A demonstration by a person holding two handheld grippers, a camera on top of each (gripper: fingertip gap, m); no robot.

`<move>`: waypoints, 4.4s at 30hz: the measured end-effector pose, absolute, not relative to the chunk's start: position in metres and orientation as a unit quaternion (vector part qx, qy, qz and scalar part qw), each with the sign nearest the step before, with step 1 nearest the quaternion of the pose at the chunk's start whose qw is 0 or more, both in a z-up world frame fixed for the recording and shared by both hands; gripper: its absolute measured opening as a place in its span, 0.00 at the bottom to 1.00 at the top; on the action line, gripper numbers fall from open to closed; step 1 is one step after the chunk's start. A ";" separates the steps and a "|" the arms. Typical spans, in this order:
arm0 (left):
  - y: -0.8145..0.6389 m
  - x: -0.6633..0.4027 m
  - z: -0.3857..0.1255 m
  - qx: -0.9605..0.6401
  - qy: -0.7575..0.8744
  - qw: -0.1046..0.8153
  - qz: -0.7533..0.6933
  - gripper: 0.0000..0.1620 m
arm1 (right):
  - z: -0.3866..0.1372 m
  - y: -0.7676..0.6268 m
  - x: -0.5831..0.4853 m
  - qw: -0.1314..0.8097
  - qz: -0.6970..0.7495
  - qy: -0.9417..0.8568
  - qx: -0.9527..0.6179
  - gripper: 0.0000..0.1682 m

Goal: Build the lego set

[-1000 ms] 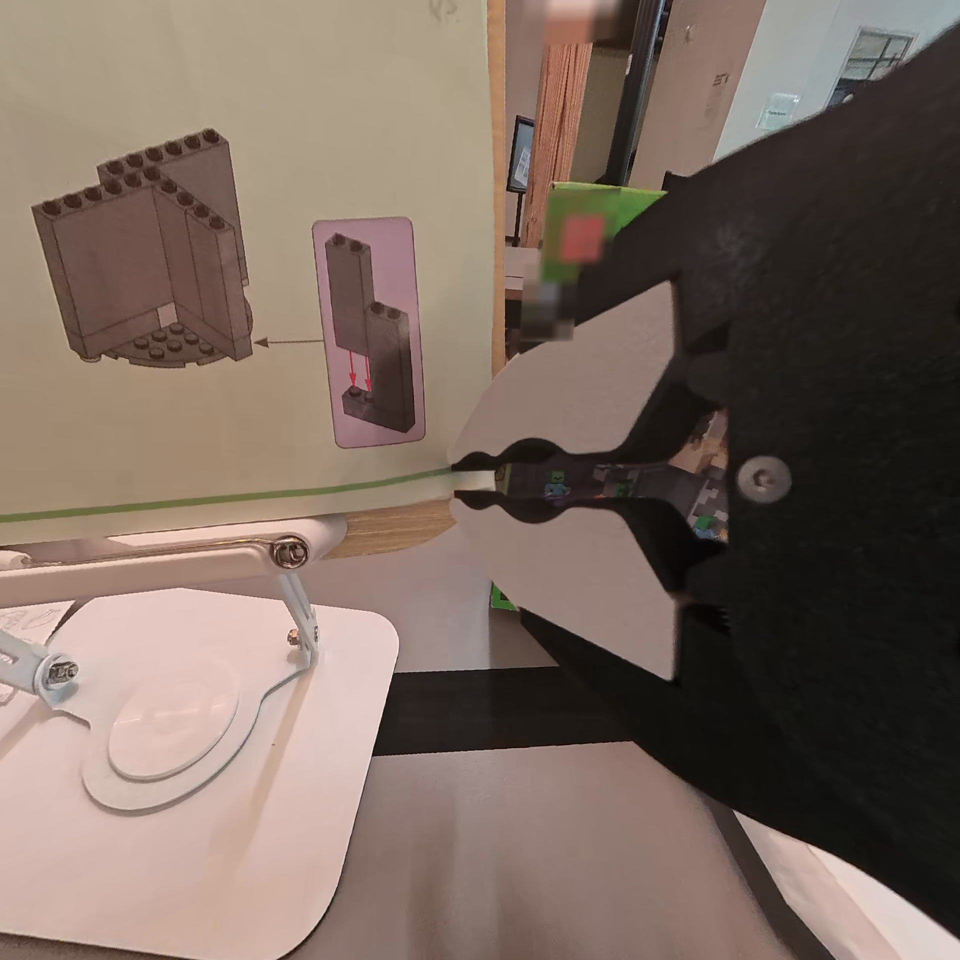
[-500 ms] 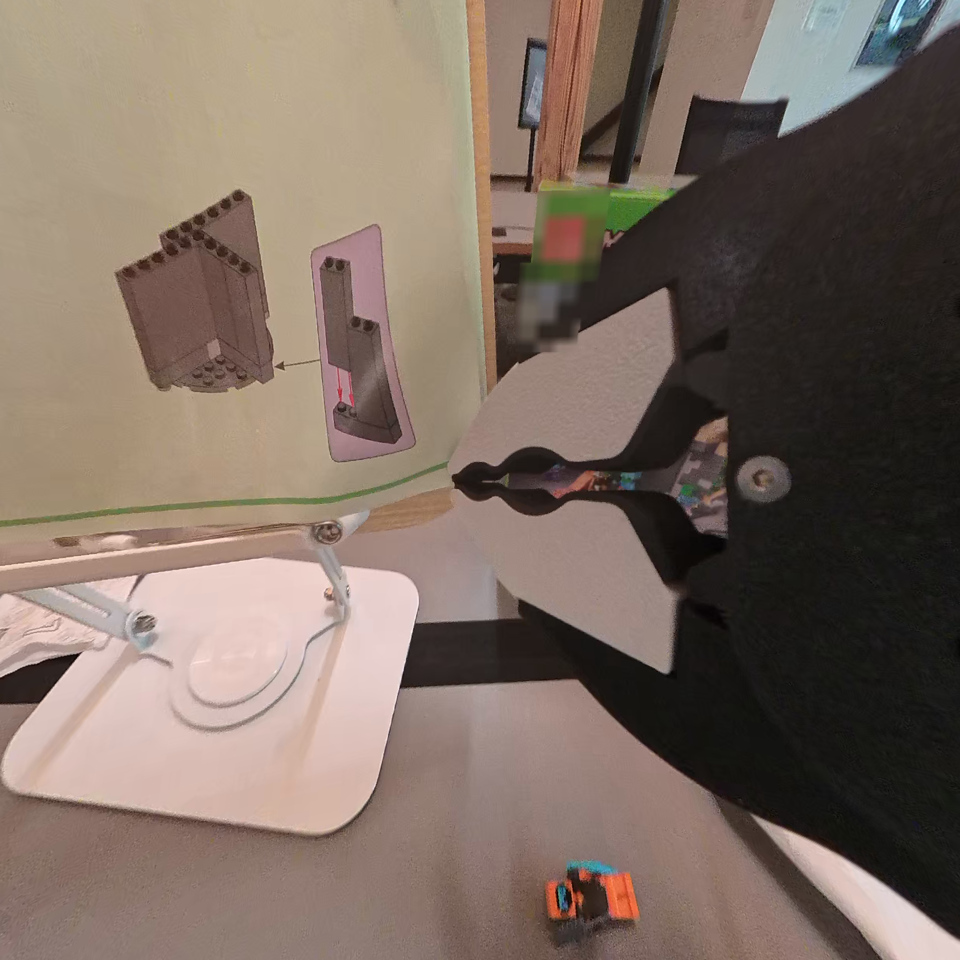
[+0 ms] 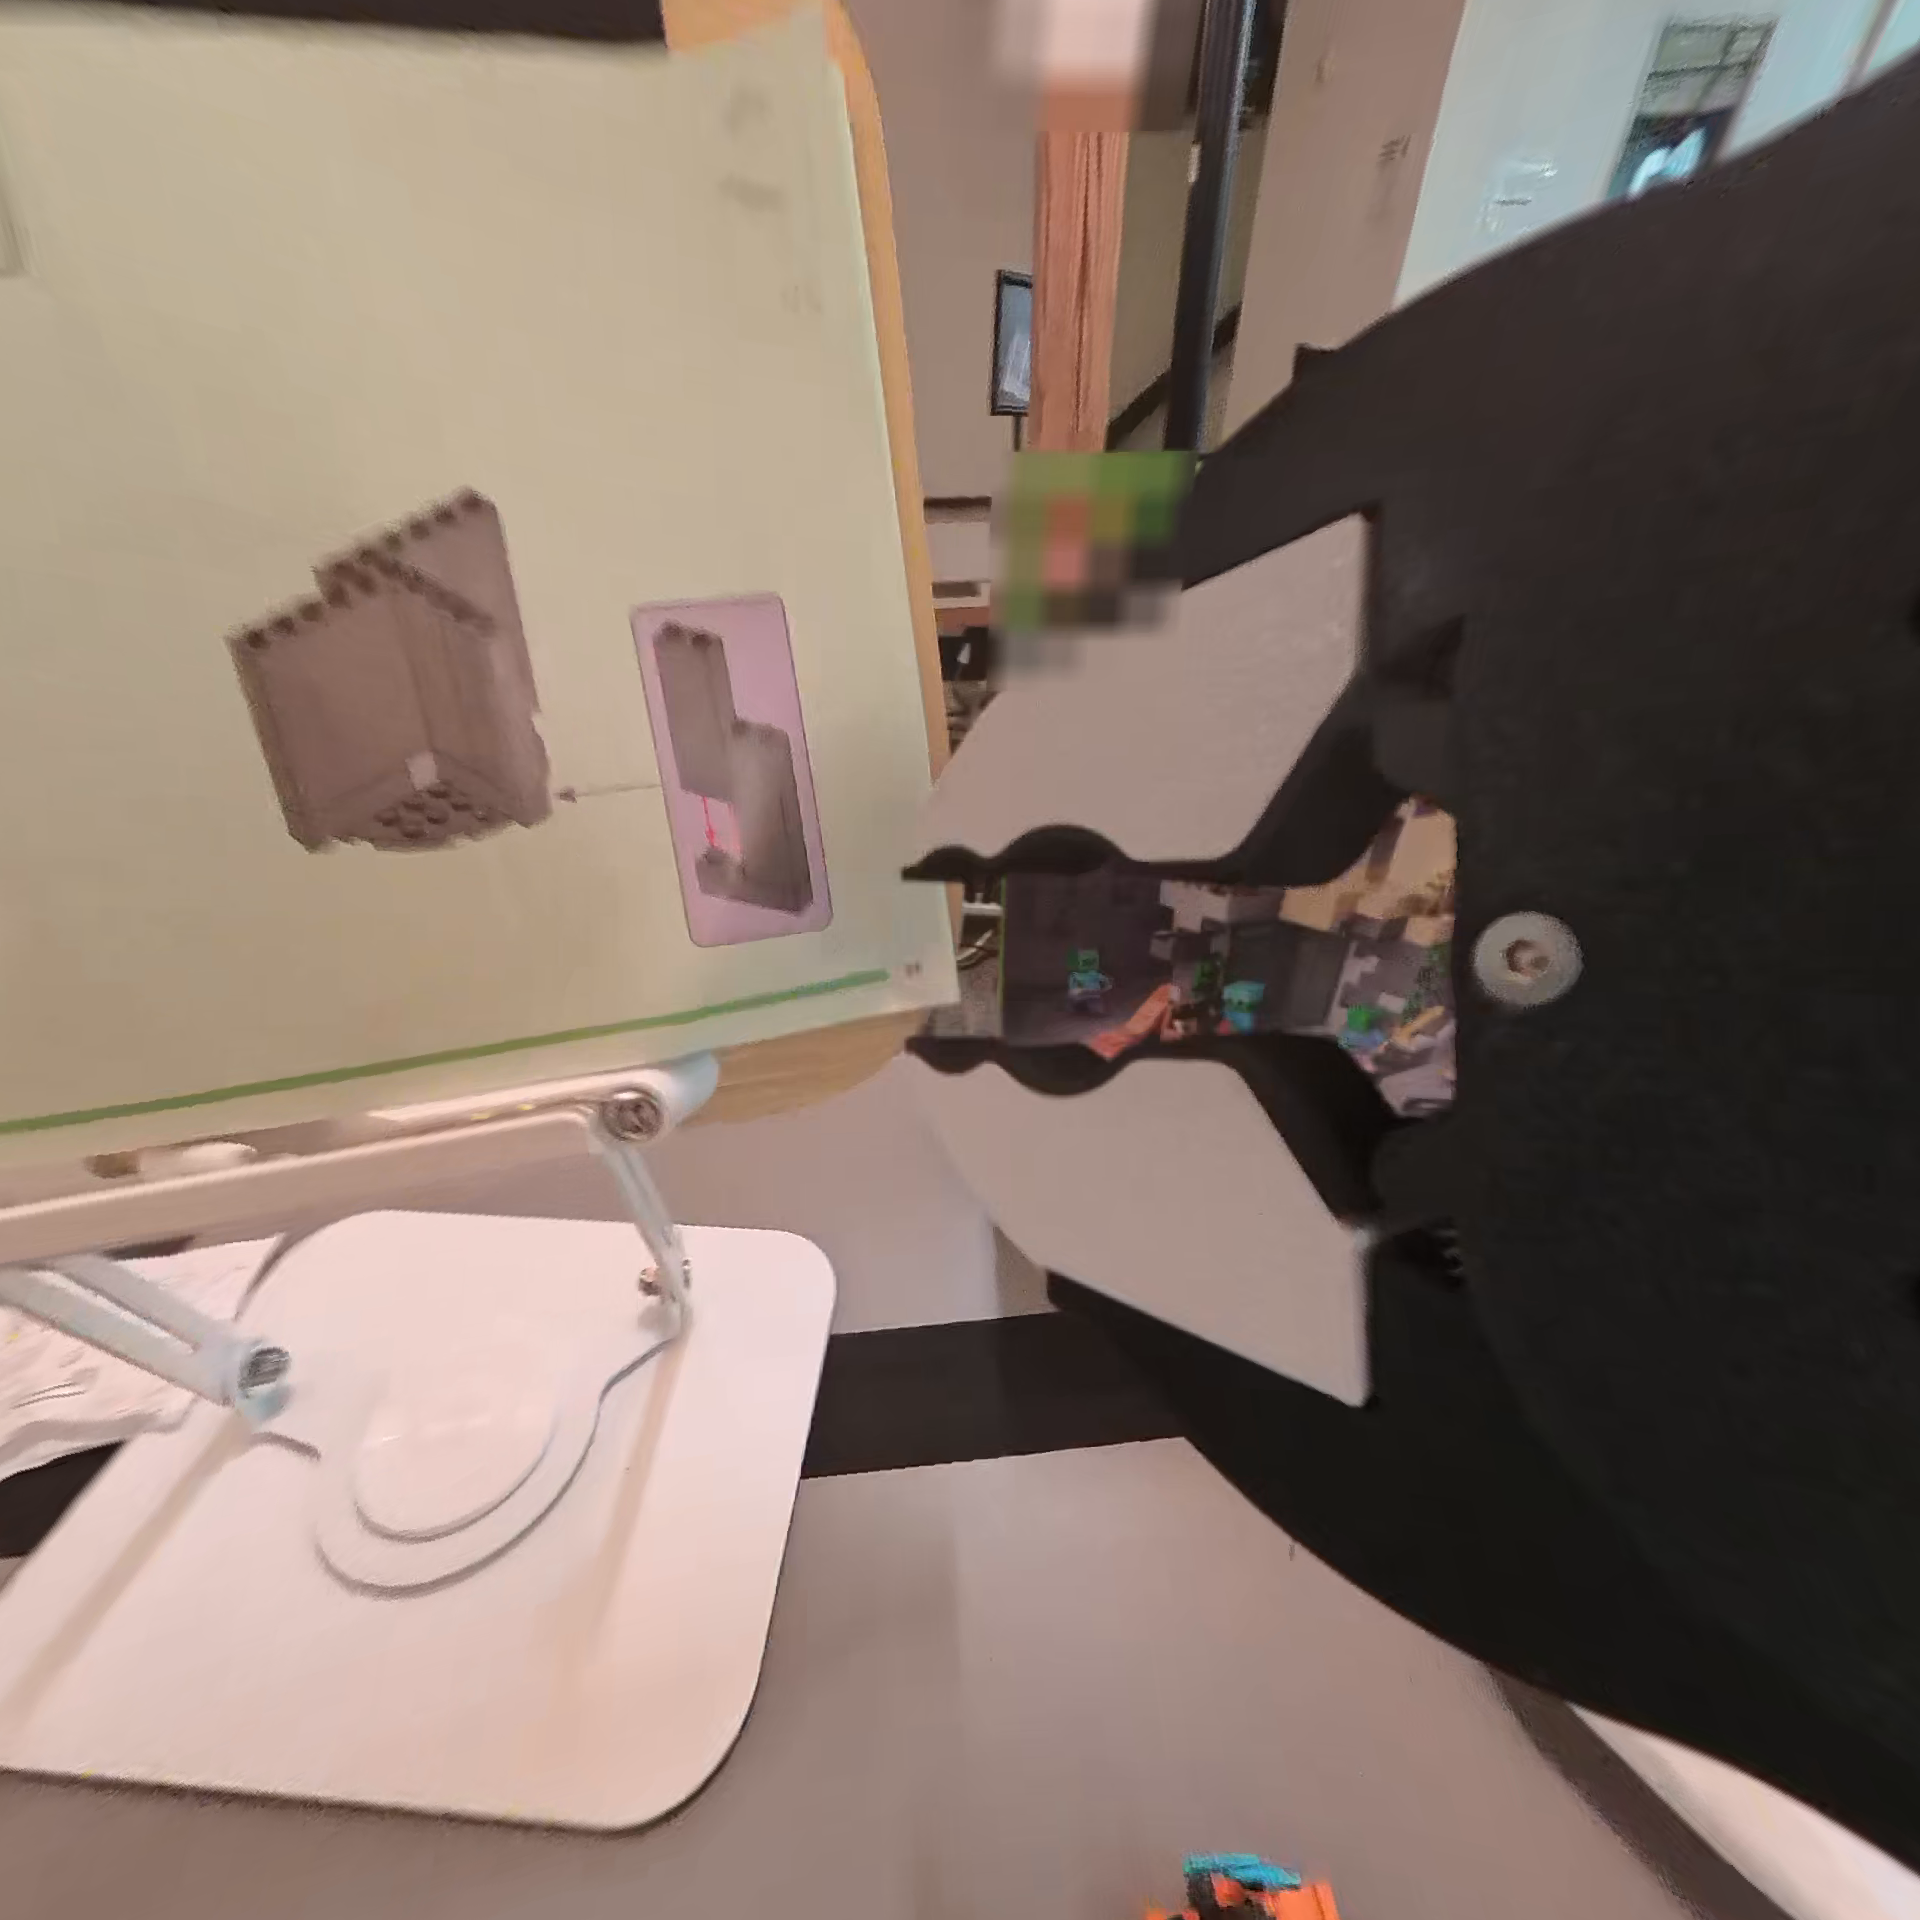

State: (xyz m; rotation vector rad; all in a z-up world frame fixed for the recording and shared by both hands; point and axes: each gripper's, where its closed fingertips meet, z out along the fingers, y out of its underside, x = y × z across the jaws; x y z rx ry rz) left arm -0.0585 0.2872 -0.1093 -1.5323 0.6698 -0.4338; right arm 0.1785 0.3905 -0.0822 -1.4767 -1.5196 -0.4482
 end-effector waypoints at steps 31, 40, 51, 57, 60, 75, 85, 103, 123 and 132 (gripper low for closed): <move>0.292 -0.063 -0.122 -0.687 0.296 0.635 -0.191 0.06 | -0.090 0.413 0.178 0.459 -0.196 -0.628 -0.596 0.18; 0.293 -0.063 -0.124 -0.689 0.297 0.632 -0.192 0.06 | -0.090 0.417 0.178 0.446 -0.163 -0.622 -0.622 0.18; 0.292 -0.060 -0.125 -0.688 0.304 0.629 -0.195 0.06 | -0.089 0.416 0.177 0.409 -0.110 -0.617 -0.664 0.18; 0.291 -0.059 -0.125 -0.687 0.308 0.628 -0.198 0.06 | -0.088 0.415 0.177 0.388 -0.090 -0.615 -0.680 0.18; 0.290 -0.058 -0.125 -0.686 0.309 0.628 -0.199 0.06 | -0.088 0.415 0.176 0.378 -0.080 -0.614 -0.688 0.18; 0.290 -0.058 -0.125 -0.686 0.311 0.625 -0.204 0.06 | -0.087 0.416 0.177 0.345 -0.069 -0.618 -0.703 0.17; 0.289 -0.058 -0.123 -0.684 0.312 0.626 -0.206 0.06 | -0.087 0.415 0.177 0.330 -0.062 -0.617 -0.712 0.18; 0.290 -0.056 -0.128 -0.687 0.315 0.621 -0.206 0.06 | -0.011 0.434 0.168 0.601 -0.188 -0.512 -0.584 0.27; 0.290 -0.059 -0.127 -0.688 0.312 0.621 -0.208 0.06 | 0.047 0.462 0.169 0.702 -0.152 -0.367 -0.591 0.14; 0.289 -0.056 -0.128 -0.688 0.318 0.619 -0.206 0.06 | 0.046 0.472 0.176 0.692 -0.119 -0.345 -0.622 0.21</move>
